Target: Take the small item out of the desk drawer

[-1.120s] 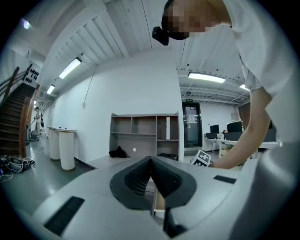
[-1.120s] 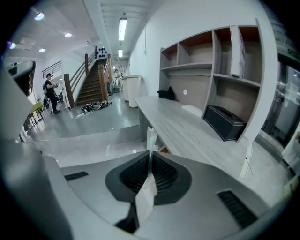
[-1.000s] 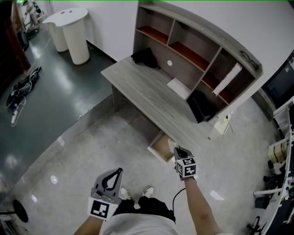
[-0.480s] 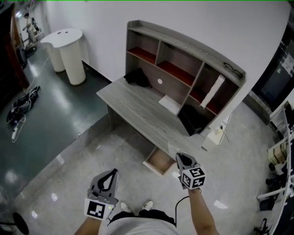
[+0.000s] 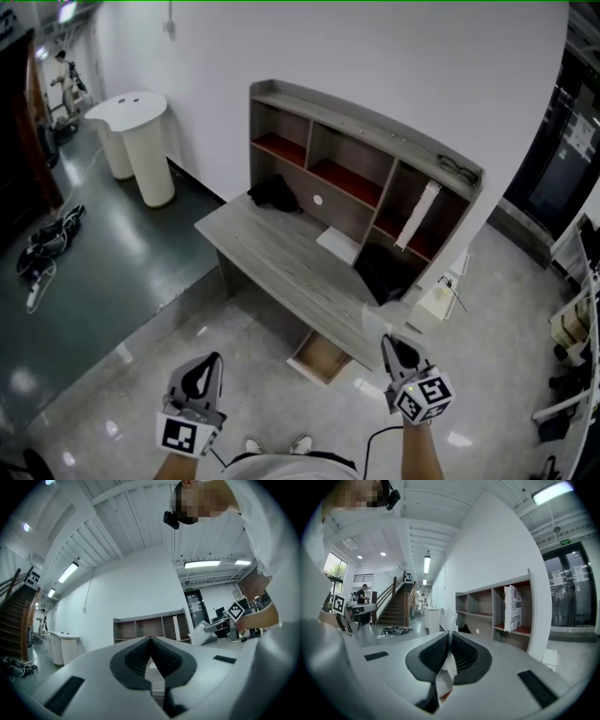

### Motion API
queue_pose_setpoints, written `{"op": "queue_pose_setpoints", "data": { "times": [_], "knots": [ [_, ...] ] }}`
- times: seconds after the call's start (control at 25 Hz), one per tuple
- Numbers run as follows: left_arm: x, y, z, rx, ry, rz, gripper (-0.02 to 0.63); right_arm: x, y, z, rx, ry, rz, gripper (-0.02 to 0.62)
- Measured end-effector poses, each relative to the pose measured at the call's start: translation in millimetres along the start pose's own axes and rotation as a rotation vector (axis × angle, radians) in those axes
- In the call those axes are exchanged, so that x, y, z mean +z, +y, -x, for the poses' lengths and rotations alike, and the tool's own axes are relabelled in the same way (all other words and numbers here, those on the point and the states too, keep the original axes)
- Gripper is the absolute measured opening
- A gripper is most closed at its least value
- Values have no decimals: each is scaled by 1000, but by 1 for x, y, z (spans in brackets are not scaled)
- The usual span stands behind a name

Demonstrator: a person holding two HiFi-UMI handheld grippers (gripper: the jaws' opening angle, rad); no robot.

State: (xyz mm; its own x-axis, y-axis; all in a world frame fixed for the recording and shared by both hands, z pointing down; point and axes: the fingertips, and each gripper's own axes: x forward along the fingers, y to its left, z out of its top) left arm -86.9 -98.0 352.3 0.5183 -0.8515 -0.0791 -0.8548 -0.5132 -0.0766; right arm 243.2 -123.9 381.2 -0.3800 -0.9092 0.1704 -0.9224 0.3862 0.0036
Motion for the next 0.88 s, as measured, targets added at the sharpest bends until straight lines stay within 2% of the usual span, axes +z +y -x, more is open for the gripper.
{"op": "queue_pose_setpoints", "data": {
  "times": [0.32, 0.6, 0.88],
  "knots": [
    [1, 16, 2, 99, -37, 17, 17, 46, -26, 54, -46, -146, -31, 28],
    [-5, 33, 20, 206, -32, 65, 17, 53, -30, 82, -93, -206, -40, 28],
    [-2, 39, 26, 224, -23, 55, 17, 57, -26, 74, -98, -224, -24, 28]
  ]
}}
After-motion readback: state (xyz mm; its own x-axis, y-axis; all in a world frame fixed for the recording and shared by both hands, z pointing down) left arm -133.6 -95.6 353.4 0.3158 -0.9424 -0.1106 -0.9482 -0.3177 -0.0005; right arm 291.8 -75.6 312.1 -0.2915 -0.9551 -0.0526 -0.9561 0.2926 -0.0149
